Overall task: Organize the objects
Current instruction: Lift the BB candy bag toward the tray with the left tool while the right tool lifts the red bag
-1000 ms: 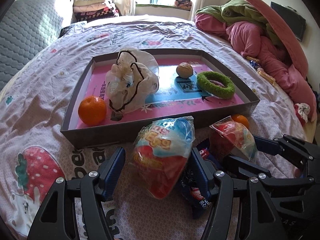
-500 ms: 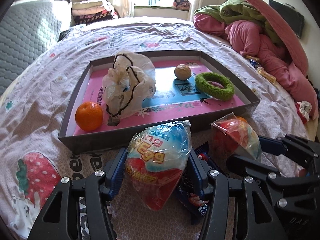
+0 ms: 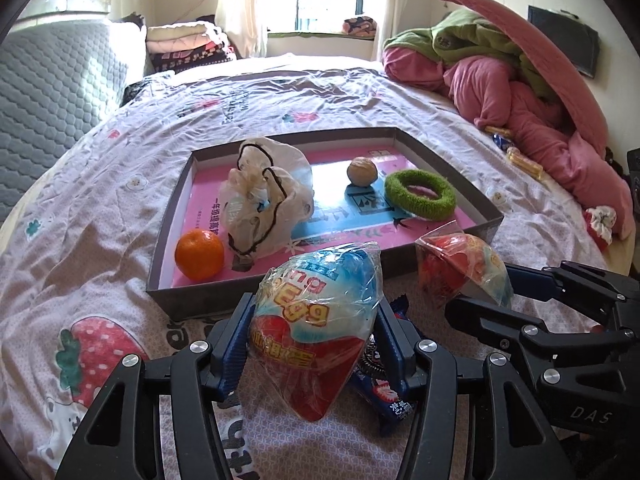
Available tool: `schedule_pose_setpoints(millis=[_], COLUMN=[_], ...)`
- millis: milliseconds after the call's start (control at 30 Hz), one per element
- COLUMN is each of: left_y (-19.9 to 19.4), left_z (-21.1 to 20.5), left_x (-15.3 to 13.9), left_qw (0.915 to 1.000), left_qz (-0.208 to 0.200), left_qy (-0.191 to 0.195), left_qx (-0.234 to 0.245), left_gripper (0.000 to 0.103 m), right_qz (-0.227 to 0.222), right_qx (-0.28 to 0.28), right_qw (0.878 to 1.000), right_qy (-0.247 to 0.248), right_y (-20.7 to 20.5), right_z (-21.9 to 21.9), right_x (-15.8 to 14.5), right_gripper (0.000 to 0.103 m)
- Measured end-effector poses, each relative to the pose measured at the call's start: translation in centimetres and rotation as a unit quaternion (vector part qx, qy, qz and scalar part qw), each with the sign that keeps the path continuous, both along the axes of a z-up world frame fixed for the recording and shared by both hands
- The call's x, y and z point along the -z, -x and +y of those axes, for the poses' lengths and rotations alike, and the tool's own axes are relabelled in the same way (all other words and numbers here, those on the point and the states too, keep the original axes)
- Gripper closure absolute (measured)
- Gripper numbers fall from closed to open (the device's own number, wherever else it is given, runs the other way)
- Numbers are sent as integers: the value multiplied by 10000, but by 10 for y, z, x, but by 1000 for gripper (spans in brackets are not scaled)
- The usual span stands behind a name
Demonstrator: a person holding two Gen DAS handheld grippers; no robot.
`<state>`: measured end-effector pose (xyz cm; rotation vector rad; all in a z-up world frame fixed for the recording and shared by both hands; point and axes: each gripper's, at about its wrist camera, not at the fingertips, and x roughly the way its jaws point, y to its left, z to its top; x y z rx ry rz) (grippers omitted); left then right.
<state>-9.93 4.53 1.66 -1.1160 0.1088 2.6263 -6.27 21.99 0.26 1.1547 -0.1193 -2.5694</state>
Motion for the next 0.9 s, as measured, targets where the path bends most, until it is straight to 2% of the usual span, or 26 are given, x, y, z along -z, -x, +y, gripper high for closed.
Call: schedule_pose_setpoints(millis=[300, 567, 900], left_y=[-2, -4, -2], left_z=[-11, -13, -20], left_x=[-11, -19, -28], left_qw=[9996, 9993, 9977], left_qz=[146, 267, 456], left_qy=[-154, -167, -260], left_qx=[-167, -190, -439], left_gripper=[45, 45, 45], right_qz=[366, 514, 757], right_qx=[127, 152, 282], right_qw=[9992, 9985, 9967], right_qy=[-124, -122, -98], right_y=[-3, -2, -1], right_z=[-4, -7, -8], right_x=[-15, -23, -34], right_gripper=[52, 52, 52])
